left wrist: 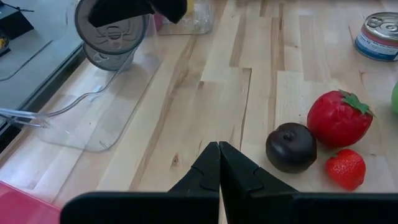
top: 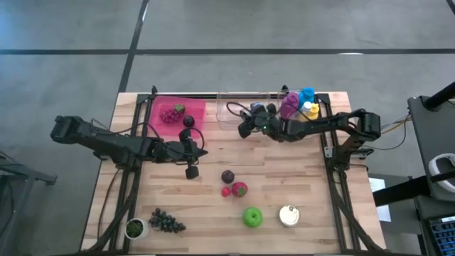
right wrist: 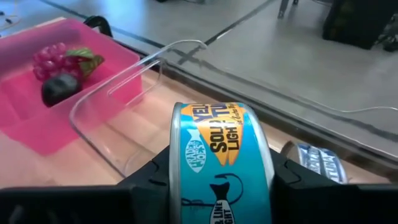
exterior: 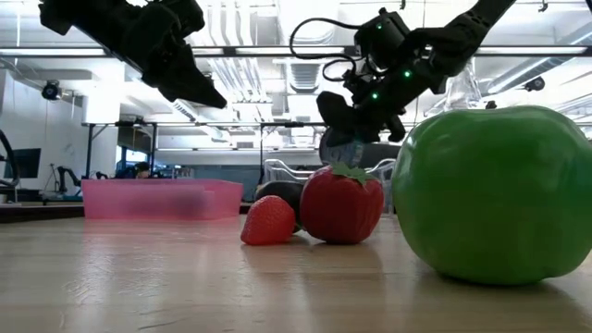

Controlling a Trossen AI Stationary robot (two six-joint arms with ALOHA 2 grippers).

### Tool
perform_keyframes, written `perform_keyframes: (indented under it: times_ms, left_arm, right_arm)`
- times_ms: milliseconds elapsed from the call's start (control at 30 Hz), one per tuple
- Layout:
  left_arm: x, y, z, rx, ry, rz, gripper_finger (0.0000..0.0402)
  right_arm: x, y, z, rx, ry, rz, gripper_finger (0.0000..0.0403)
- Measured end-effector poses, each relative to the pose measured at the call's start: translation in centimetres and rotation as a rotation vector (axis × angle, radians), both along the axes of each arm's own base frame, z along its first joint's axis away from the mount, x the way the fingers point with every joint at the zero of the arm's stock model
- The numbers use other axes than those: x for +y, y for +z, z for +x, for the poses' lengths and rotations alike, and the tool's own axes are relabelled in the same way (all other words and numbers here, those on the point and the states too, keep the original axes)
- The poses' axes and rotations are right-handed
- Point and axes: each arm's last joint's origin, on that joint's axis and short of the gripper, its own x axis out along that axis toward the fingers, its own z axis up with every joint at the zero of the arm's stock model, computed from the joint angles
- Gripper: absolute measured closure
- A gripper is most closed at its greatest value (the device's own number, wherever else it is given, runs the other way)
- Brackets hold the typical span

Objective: Pick & Place Food Item
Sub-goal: Put the light blue tuna can into the left transparent bin

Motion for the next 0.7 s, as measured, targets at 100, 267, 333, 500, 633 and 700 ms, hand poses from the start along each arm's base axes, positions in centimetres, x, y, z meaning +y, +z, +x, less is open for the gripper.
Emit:
perform_keyframes:
  times_ms: [100,267,333,500,633,700]
  left_arm:
    - [0.0,0.0,0.0,0.0,0.0,0.0,0.04]
    - [0.0,0.0,0.0,0.0,0.0,0.0,0.04]
    - [0.0,0.0,0.0,0.0,0.0,0.0,0.04]
    - [0.0,0.0,0.0,0.0,0.0,0.0,0.04]
    - [0.0,0.0,0.0,0.0,0.0,0.0,0.04]
    - [0.0,0.0,0.0,0.0,0.001,0.0,0.04]
  right_arm:
    - [-0.3,0.0,-0.1,-0.006,-0.013,0.003,0.0271]
    - [-1.1,0.1,-0.3,-0.013,-0.039,0.003,0.0281]
    - [-1.4,0.1,-0.4,-0.017,-0.048,0.001,0.0283]
    - [-1.8,0.2,-0.5,-0.027,-0.059,-0.003,0.0279]
    - [-2.0,0.5,-0.3,-0.043,-0.064,-0.008,0.028]
    - [-2.1,0.9,-0.2,-0.061,-0.067,-0.012,0.0283]
